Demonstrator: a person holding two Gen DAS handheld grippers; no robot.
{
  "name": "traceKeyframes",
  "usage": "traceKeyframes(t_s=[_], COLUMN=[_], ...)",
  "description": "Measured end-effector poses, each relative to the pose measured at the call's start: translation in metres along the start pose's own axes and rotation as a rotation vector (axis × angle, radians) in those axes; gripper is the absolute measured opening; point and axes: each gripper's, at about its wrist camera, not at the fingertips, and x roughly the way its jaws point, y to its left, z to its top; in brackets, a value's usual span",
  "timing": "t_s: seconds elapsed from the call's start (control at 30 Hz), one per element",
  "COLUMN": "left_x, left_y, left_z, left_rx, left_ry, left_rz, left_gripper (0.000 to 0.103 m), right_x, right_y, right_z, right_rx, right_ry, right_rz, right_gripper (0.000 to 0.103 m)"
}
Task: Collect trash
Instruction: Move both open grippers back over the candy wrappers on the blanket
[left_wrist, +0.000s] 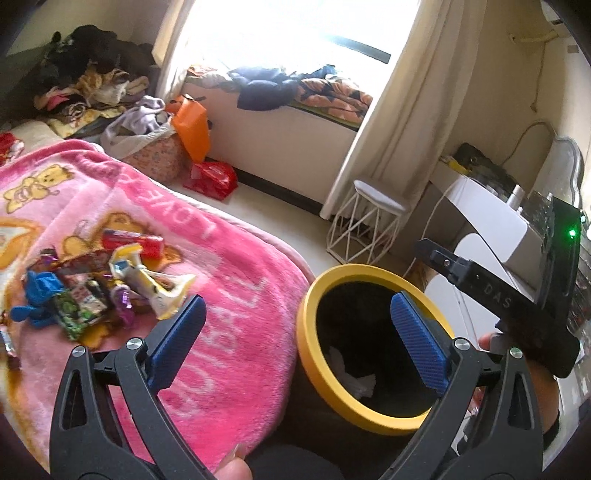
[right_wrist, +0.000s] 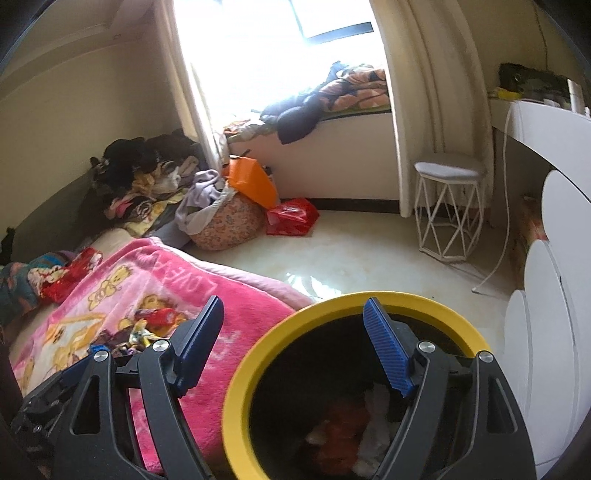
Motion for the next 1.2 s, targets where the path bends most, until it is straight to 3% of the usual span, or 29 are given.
traceKeyframes(t_s=[0.67,1.2], left_x=[-0.038,-0.061], left_y=[0.048,0.099], left_z=[0.010,0.014], left_rx=[-0.059,-0.124], left_ry=[-0.091,-0.126], left_rz=[0.103,0.184], left_gripper=[0.092,0.092], right_x=[-0.010,0.003], right_y=[0.063,0.121], right_z=[-0.005,-0.026], right_rx=[-0.175,-0.303], right_ry=[-0.024,0.032], right_rz=[0.111,0.202], right_gripper=[0.075,0.075])
